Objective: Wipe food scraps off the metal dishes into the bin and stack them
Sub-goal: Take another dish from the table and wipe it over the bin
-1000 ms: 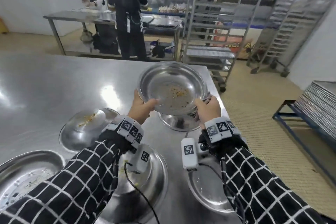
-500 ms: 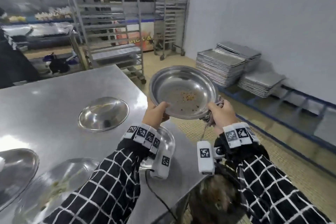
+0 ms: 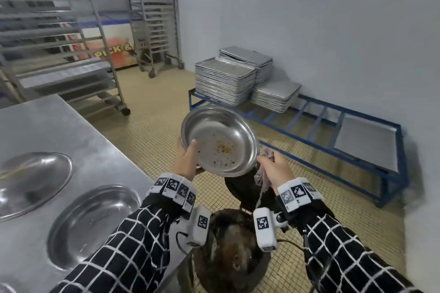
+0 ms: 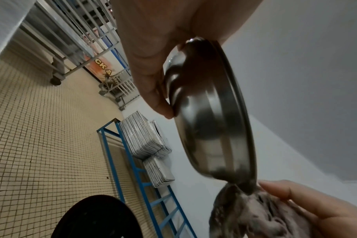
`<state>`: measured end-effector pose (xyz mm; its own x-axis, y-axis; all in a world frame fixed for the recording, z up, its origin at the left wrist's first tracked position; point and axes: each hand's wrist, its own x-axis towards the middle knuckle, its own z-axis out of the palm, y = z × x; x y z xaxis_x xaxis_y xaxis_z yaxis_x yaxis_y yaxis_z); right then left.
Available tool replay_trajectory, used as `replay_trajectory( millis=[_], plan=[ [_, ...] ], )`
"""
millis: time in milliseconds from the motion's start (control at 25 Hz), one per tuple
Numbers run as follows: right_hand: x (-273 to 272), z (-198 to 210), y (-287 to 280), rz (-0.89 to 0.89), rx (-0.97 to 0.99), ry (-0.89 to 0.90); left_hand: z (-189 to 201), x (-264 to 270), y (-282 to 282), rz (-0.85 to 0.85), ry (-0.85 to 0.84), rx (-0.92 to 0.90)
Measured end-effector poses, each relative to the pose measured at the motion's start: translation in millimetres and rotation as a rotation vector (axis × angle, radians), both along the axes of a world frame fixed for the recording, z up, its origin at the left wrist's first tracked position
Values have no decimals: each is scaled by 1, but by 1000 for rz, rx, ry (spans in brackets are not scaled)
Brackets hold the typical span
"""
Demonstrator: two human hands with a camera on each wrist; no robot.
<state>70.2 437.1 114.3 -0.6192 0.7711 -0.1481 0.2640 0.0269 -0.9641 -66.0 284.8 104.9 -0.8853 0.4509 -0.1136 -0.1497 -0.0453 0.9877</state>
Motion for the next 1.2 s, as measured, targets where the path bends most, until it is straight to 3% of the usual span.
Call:
replay_trajectory(
  millis=[160, 440, 520, 720, 1000, 1080, 1200],
  plan=[
    [-7, 0, 46, 114, 107, -35, -9, -12, 38, 1, 94, -118],
    [-74, -18, 101, 372, 650, -169, -21, -32, 66, -133, 158, -222],
    [-94, -23, 105, 407, 734, -158, -15, -34, 68, -162, 183, -232],
    [-123, -33, 91, 468, 691, 13, 0, -54, 73, -240, 256, -243],
    [-121, -44, 72, 882, 969, -107, 2, -83, 80, -303, 330, -226],
    [-117, -42, 75, 819, 864, -43, 0, -89, 83, -300, 332, -240],
    [-120, -33, 96, 440, 705, 66, 3, -91, 87, -305, 328, -273]
  ],
)
